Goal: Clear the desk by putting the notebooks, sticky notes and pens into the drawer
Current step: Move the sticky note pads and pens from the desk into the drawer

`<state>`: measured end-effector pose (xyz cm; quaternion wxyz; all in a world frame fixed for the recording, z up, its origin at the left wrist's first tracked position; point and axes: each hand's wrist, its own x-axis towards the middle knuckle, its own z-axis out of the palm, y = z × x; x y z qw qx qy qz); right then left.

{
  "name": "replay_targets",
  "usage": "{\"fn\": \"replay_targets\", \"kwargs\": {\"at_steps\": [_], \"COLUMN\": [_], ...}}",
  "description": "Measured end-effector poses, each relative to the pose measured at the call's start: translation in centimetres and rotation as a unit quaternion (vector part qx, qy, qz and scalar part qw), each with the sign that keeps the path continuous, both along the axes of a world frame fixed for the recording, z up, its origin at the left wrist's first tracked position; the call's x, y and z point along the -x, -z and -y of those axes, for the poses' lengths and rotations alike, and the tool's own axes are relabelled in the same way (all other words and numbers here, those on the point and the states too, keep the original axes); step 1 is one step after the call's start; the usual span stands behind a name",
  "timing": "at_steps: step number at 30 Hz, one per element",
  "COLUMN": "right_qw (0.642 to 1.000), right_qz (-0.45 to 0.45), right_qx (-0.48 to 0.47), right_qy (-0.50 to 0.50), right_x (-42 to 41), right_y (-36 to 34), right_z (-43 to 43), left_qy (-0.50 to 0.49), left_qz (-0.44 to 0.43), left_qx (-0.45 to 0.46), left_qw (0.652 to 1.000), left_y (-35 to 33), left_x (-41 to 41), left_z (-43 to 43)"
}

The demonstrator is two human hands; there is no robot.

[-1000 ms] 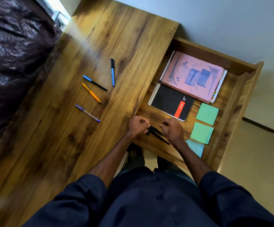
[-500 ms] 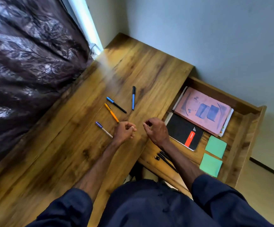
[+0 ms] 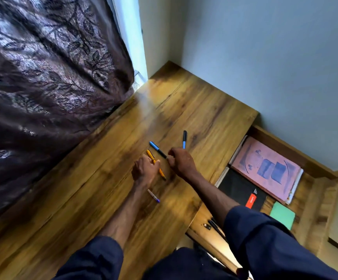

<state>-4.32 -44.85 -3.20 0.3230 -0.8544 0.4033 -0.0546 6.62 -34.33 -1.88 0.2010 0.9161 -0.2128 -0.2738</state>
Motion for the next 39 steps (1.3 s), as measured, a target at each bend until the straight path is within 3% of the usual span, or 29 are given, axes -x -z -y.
{"fn": "replay_targets", "kwargs": {"at_steps": [4, 10, 18, 23, 26, 32, 36, 39], "right_qw": [0.998, 0.996, 0.999, 0.994, 0.985, 0.945, 0.935, 0.928], "right_qz": [-0.065, -0.086, -0.024, 0.027, 0.057, 0.132, 0.149, 0.156], "right_qx": [0.001, 0.001, 0.001, -0.059, -0.119, -0.214, -0.243, -0.276], "right_qy": [-0.014, -0.018, 0.039, 0.086, 0.111, 0.209, 0.209, 0.196], "right_x": [-1.0, -1.0, 2.4, 6.4, 9.7, 16.9, 21.5, 24.5], "right_y": [1.0, 1.5, 0.6, -0.7, -2.0, -3.6, -3.5, -3.2], "right_z": [0.3, 0.5, 1.3, 1.7, 1.2, -0.3, -0.8, -1.0], "left_qy": [0.012, -0.008, -0.005, 0.025, 0.015, -0.055, -0.057, -0.054], "left_qz": [-0.006, -0.016, -0.032, -0.067, -0.141, -0.345, -0.419, -0.428], "left_qx": [-0.036, -0.024, 0.016, 0.071, 0.131, 0.187, 0.213, 0.231], "left_qw": [0.999, 1.0, 0.999, 0.995, 0.981, 0.918, 0.881, 0.872], "left_y": [0.8, 1.1, -0.2, -0.8, -1.1, -2.0, -2.9, -3.0], "left_x": [-0.4, -0.7, 1.1, 3.7, 5.8, 10.8, 14.9, 17.3], "left_z": [0.5, 0.8, 1.8, 3.2, 4.0, 5.6, 5.7, 5.8]}}
